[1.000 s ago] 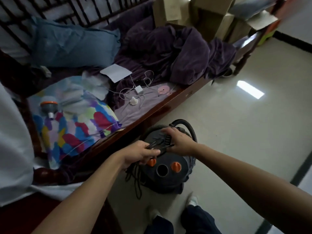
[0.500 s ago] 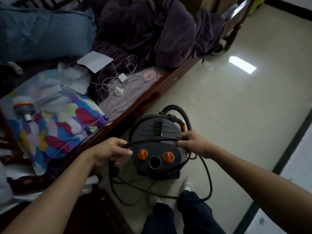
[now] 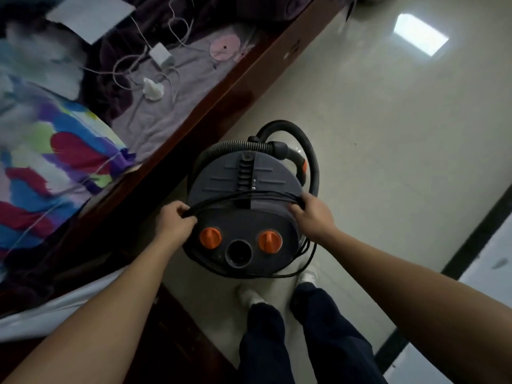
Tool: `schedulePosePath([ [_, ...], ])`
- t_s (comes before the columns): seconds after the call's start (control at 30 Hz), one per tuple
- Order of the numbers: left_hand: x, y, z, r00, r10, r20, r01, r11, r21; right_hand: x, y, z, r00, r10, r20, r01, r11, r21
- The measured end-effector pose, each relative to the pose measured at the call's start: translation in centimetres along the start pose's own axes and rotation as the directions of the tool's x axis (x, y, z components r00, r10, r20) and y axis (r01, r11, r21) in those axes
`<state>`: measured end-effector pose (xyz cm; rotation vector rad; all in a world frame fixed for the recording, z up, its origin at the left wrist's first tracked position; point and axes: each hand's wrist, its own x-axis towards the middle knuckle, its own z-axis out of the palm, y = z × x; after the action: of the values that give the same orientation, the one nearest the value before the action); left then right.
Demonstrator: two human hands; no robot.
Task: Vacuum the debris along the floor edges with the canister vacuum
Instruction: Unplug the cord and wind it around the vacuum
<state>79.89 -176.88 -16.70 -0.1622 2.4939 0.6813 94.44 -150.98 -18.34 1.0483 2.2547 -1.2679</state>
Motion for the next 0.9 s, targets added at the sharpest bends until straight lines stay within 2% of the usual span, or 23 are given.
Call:
schedulePosePath([
  [0.1, 1.1, 1.0, 2.4, 0.992, 0.040, -0.118, -0.040, 0.999, -0.004, 0.9, -1.0, 3.4, 0.978, 0.065, -0.200, -0.070, 0.997, -0.016],
  [0.17, 0.9, 0.8, 3.5, 0.987, 0.072, -0.147, -0.081, 0.995, -0.062, 0.2, -1.4, 5.7, 0.954, 0.038, -0.298, -0.047, 0.999, -0.023],
  [0.23, 0.3, -0.1, 4.0, 0.970, 0.201, -0.139, -0.210, 0.976, -0.059, -1.0, -1.1, 7.4, 0.926, -0.032, -0.375, 0.003, 0.997, -0.079],
  [0.3, 0.0, -1.2, 4.3, 0.923, 0.372, -0.097, -0.369, 0.928, 0.053, -1.4, -0.3, 8.2, 0.893, -0.100, -0.440, 0.032, 0.986, -0.161],
  [0.4, 0.8, -2.2, 5.0, 0.876, 0.464, -0.132, -0.450, 0.884, 0.125, -0.9, 0.6, 8.7, 0.846, -0.147, -0.512, 0.042, 0.977, -0.211],
  [0.6, 0.8, -0.8, 7.1, 0.849, 0.505, -0.153, -0.489, 0.862, 0.132, -0.2, 2.4, 7.4, 0.811, -0.132, -0.570, 0.041, 0.985, -0.170],
  [0.8, -0.5, 3.7, 11.0, 0.832, 0.550, -0.075, -0.539, 0.833, 0.124, 0.2, 6.0, 2.6, 0.808, -0.029, -0.588, -0.034, 0.995, -0.096],
  [0.9, -0.8, 7.1, 13.4, 0.810, 0.581, -0.078, -0.574, 0.813, 0.097, 0.7, 7.9, -0.3, 0.782, 0.017, -0.623, -0.065, 0.996, -0.055],
])
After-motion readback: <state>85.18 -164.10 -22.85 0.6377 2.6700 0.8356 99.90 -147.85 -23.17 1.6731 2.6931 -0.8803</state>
